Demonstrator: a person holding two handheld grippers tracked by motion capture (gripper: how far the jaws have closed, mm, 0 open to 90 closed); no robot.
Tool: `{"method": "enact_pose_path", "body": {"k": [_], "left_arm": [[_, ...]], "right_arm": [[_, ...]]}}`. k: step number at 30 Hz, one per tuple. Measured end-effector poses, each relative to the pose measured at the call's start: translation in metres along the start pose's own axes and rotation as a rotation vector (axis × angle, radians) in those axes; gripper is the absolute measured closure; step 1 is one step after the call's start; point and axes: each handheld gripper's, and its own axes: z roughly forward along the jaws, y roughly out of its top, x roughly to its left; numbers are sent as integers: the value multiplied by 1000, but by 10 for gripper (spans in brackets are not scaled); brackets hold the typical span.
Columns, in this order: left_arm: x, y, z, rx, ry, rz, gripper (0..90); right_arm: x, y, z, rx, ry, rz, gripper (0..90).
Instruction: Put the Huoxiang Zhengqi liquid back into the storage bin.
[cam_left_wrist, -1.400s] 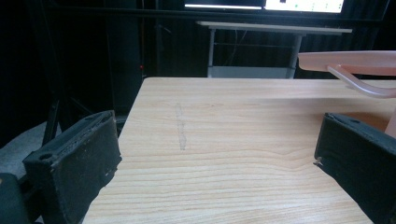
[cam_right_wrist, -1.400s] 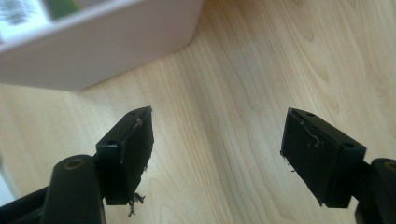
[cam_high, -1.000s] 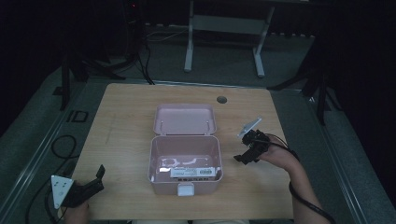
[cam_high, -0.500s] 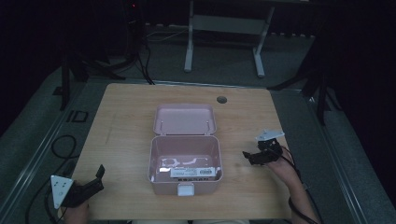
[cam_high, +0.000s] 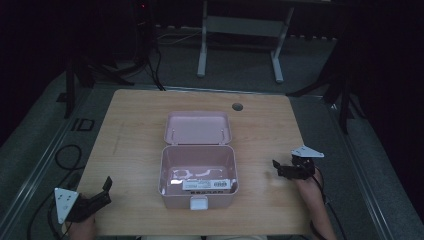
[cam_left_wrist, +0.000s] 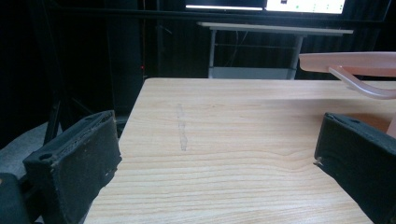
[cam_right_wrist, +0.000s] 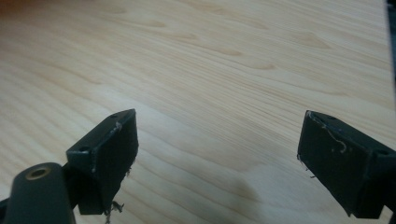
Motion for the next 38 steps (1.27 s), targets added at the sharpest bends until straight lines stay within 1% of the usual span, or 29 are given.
{"method": "enact_pose_path", "body": {"k": [5,8,10,11,12,13,17,21,23,25,27,29,31,32,38], "left_arm": [[0,0,0,1,2,2,4],[0,0,0,1,3,2,4],[0,0,0,1,3,3,4],[0,0,0,1,3,3,4],[0,0,0,2,4,4,4],[0,0,0,4,3,7,4],[-1,0,1,5,2,9,4],[-1,0,1,5,1,9,4],[-1,0,1,5,2,8,4],[0,0,1,5,4,2,4],[0,1,0,3,3,0,4],[0,1,0,3,4,-2,4],[0,1,0,4,3,-4,4],[0,1,0,2,4,-6,4],[0,1,1,6,2,0,4]], "right_arm": [[-8,-11,-5,-33,-42,59,120],[-13,-17,-9,-55,-66,104,120],[-15,-19,-12,-65,-78,125,120],[-15,-19,-12,-65,-78,125,120],[-17,-20,-13,-69,-95,139,121],[-20,-23,-15,-82,-112,172,121],[-25,-28,-18,-104,-130,227,123],[-26,-31,-20,-126,-149,245,123],[-26,-32,-21,-128,-156,248,123],[-28,-34,-22,-134,-182,269,123],[-29,-35,-22,-130,-190,278,123],[-29,-35,-21,-132,-187,275,123],[-28,-35,-20,-122,-183,267,123],[-27,-35,-20,-120,-182,257,123],[-26,-34,-18,-111,-166,240,123]]}}
